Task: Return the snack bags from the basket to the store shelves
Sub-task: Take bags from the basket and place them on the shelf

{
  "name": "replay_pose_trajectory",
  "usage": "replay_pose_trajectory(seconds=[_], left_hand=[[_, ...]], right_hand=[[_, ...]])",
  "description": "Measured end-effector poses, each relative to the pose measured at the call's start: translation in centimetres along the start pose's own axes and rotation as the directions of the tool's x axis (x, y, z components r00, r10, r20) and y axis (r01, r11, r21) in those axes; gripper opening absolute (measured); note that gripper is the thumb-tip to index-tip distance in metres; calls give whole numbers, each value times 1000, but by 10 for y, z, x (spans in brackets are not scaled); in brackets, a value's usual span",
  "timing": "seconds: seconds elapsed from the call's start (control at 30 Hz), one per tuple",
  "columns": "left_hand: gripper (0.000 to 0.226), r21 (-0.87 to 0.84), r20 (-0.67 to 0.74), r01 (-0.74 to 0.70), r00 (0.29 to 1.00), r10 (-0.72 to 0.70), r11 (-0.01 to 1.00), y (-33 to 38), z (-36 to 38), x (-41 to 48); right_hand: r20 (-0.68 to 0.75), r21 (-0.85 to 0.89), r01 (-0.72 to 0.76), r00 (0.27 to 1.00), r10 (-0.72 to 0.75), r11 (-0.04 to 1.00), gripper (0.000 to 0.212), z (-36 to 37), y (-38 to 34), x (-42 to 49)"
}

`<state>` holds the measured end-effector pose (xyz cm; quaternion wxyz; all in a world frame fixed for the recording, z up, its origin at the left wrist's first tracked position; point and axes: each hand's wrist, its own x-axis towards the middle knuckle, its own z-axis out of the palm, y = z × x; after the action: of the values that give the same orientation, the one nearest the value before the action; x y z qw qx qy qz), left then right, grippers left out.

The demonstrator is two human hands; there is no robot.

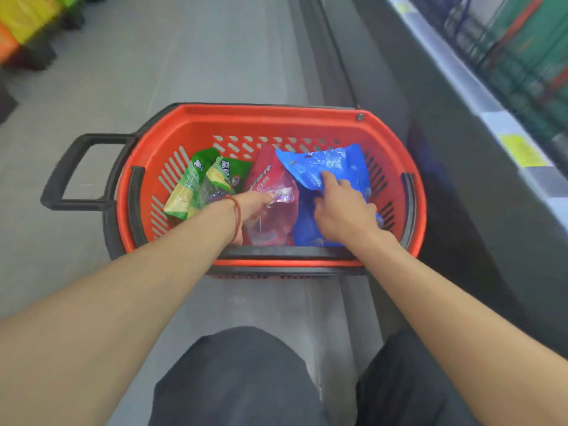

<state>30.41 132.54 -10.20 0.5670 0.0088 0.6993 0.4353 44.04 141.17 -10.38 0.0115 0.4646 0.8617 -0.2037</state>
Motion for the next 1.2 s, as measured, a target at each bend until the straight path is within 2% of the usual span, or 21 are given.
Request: replay_pose_trajectory(seconds=[0.1, 0.2, 0.33, 0.47, 0.53, 0.57, 0.67, 0.77, 0.87, 0.9, 0.93, 1.03, 1.13, 1.2], left_hand=[[17, 48, 3, -41, 999, 41, 998, 4, 4, -8], [22, 16, 77, -27, 997, 25, 1000, 0, 9, -21], [18, 10, 116, -54, 992, 53, 998, 1, 16, -23], [5, 94, 123, -55, 991, 43, 994, 7, 21, -31], [30, 162, 67, -58, 997, 48, 985, 9, 23, -35], [41, 192, 43, -58, 998, 51, 980, 10, 23, -36], [50, 206, -30, -69, 997, 77, 976, 10, 23, -35], [54, 236, -61, -75, 994, 92, 969, 8, 23, -39], [81, 213, -111, -121, 983, 147, 969, 7, 19, -37], [82, 228, -119, -130, 980, 160, 965, 7, 18, -39], [77, 247, -115, -133, 980, 165, 960, 7, 18, -40], [53, 282, -49, -84, 994, 102, 956, 11, 17, -49], [32, 279, 18, -67, 998, 64, 958, 19, 12, -50], [33, 223, 43, -85, 996, 77, 971, 25, 11, -46]], right_hand=[[-78, 284, -13, 996, 36, 959, 38, -14, 3, 2], [-129, 542, -1, 988, 85, 840, 40, -25, 11, 0], [-136, 827, 19, 976, 169, 561, 33, -39, 26, -7], [-62, 962, -2, 972, 228, 272, 28, -54, 40, -21], [26, 990, -54, 976, 215, 127, 21, -61, 47, -29], [71, 990, -93, 977, 199, 103, 21, -63, 50, -32], [154, 956, -195, 970, 188, 221, 34, -65, 56, -40], [167, 909, -231, 965, 203, 347, 37, -64, 56, -46], [136, 869, -238, 958, 253, 434, 30, -60, 53, -41], [108, 849, -227, 959, 262, 478, 23, -59, 52, -41], [90, 823, -228, 957, 276, 520, 27, -58, 52, -41], [16, 752, -200, 958, 286, 628, 64, -53, 55, -45], [-43, 728, -166, 957, 286, 666, 76, -50, 58, -45], [-63, 720, -162, 953, 296, 674, 79, -47, 58, -44]])
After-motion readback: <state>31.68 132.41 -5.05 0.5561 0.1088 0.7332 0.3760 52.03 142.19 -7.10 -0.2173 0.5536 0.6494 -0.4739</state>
